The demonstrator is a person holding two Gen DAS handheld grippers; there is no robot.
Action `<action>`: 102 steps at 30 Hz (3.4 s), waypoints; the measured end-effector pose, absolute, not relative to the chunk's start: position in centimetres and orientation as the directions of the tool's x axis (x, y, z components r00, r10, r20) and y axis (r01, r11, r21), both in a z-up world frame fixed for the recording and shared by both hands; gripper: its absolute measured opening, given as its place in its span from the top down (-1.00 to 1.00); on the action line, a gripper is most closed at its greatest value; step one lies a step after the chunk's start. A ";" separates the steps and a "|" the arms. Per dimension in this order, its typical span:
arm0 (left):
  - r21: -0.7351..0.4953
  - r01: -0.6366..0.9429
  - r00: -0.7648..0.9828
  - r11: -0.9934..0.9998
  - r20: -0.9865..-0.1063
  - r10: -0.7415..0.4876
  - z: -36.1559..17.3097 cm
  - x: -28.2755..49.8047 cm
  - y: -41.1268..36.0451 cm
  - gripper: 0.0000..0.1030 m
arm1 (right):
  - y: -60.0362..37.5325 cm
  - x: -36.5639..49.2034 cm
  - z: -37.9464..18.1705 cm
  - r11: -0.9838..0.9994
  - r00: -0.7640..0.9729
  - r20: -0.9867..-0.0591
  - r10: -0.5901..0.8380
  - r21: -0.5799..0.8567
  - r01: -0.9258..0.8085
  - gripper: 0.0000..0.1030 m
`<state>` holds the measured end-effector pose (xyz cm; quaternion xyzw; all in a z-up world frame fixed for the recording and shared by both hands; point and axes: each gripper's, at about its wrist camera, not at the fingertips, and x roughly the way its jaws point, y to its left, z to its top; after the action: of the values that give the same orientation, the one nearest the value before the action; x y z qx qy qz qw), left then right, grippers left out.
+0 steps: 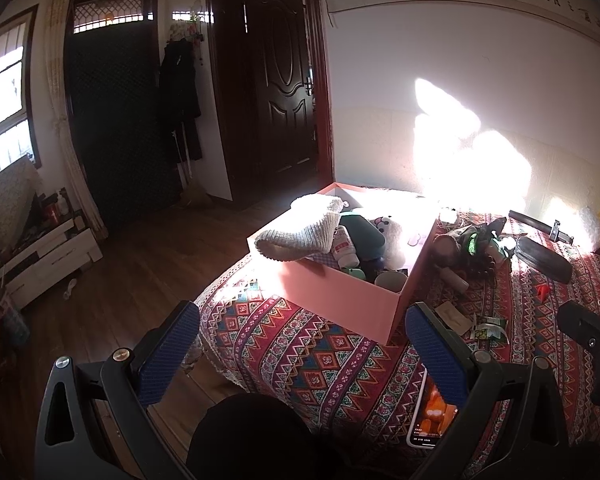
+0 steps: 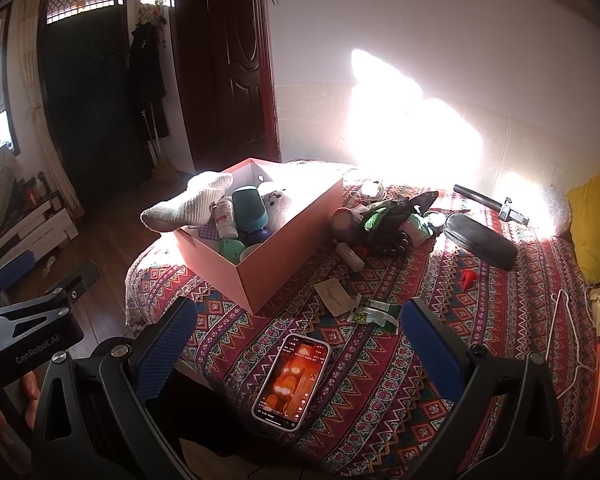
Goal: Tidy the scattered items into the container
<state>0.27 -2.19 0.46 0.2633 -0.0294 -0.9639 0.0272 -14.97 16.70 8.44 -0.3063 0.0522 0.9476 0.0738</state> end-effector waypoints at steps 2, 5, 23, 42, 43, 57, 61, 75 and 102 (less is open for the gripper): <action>0.074 0.036 -0.861 -0.997 -0.503 -0.069 0.6 0.3 -2.1 -1.00 | 16.8 -15.0 8.5 -0.983 -0.803 -0.586 0.109 0.054 -0.173 -0.99; 0.079 0.030 -0.865 -0.996 -0.498 -0.066 0.7 0.4 -1.8 -1.00 | 17.1 -14.9 8.7 -0.983 -0.805 -0.583 0.112 0.056 -0.177 -0.99; 0.106 -0.038 -0.879 -0.994 -0.476 -0.017 1.8 0.3 3.1 -1.00 | 20.8 -12.7 8.9 -0.970 -0.810 -0.568 0.147 0.078 -0.230 -0.99; 0.137 -0.347 -0.827 -0.928 -0.511 0.234 -7.2 -5.5 25.9 -1.00 | 36.3 -9.4 1.6 -0.765 -0.669 -0.571 0.476 0.106 -0.635 -0.99; 0.134 -0.356 -0.815 -0.925 -0.529 0.237 -8.6 -6.4 27.1 -1.00 | 37.3 -9.4 0.4 -0.738 -0.643 -0.572 0.509 0.095 -0.668 -0.99; 0.212 -0.472 -0.666 -0.856 -0.722 0.188 -23.6 -12.8 37.3 -1.00 | 46.5 -11.6 -13.0 -0.595 -0.429 -0.722 0.544 0.029 -0.803 -0.99; 0.193 -0.477 -0.653 -0.857 -0.731 0.199 -23.7 -12.8 36.9 -1.00 | 46.9 -12.7 -15.6 -0.610 -0.403 -0.782 0.476 0.037 -0.791 -0.99; 0.217 -0.476 -0.662 -0.852 -0.727 0.185 -23.5 -12.7 37.0 -1.00 | 46.5 -12.7 -16.9 -0.619 -0.416 -0.761 0.497 0.024 -0.785 -0.99; 0.217 -0.479 -0.661 -0.850 -0.726 0.187 -23.5 -12.6 36.9 -1.00 | 46.5 -12.6 -16.8 -0.620 -0.416 -0.762 0.497 0.024 -0.785 -0.99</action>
<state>-12.63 36.86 -23.48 0.3664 -0.1993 -0.8894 -0.1873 -12.56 46.46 -16.84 -0.3729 0.1927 0.8190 0.3913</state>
